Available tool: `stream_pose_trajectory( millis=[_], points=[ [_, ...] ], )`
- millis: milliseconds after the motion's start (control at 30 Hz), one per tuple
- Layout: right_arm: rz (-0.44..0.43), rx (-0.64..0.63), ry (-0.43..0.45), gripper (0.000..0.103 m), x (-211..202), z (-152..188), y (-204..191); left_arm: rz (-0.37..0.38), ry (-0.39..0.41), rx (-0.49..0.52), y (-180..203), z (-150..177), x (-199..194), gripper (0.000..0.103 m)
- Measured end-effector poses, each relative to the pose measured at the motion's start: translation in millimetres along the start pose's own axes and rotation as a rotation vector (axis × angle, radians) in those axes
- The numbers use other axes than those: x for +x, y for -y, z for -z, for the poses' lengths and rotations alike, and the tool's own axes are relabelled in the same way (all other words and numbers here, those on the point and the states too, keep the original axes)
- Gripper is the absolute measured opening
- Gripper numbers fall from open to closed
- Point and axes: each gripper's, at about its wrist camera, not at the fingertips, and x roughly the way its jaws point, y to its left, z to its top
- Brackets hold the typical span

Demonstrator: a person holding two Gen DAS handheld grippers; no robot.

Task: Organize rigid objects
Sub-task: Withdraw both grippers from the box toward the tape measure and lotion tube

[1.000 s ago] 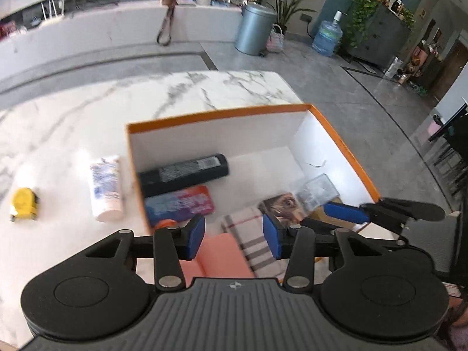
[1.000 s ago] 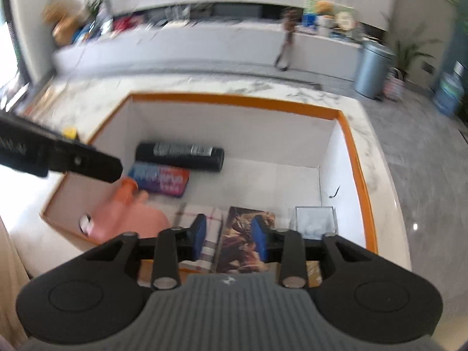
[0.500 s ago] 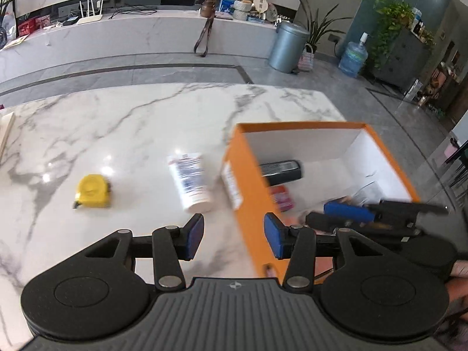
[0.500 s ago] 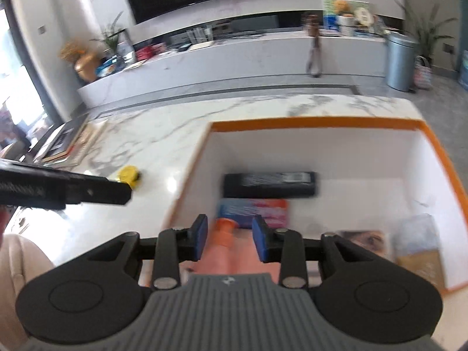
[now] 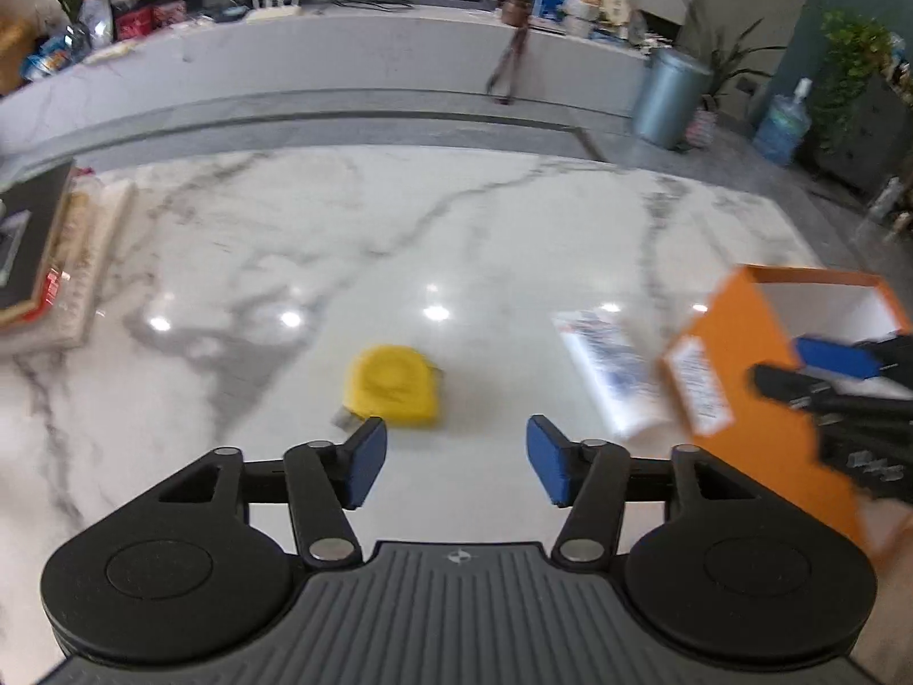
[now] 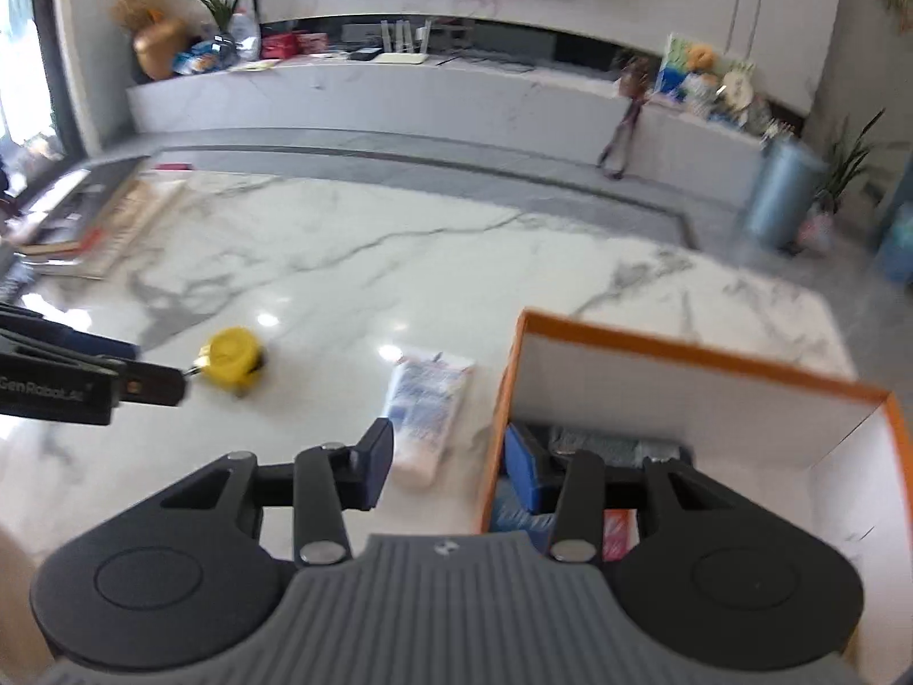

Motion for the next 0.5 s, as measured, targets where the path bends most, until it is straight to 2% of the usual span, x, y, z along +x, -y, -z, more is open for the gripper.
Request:
stream_pose_trajectory(
  millis=[100, 167, 267, 400, 500],
  points=[
    [0.075, -0.034, 0.071, 0.043, -1.4, -5.8, -13.9, -0.034, 0.023, 0.028, -5.3, -4.3, 17.6, 0.082],
    [0.066, -0.063, 0.085, 0.043, -0.3, -10.3, -23.3, -0.031, 0.008, 0.042, -5.3, -5.9, 32.4, 0.083],
    [0.028, -0.061, 0.031, 0.043, 17.7, -15.9, -31.4, -0.044, -0.030, 0.070, -4.0, -5.9, 54.8, 0.083],
    [0.026, -0.052, -0.054, 0.043, 50.7, -17.8, -37.4, -0.079, -0.046, 0.077, -7.5, -4.2, 69.4, 0.083],
    [0.026, -0.044, -0.106, 0.045, 72.0, -19.9, -39.7, -0.066, -0.054, 0.056, -10.5, -3.5, 78.7, 0.083]
  ],
)
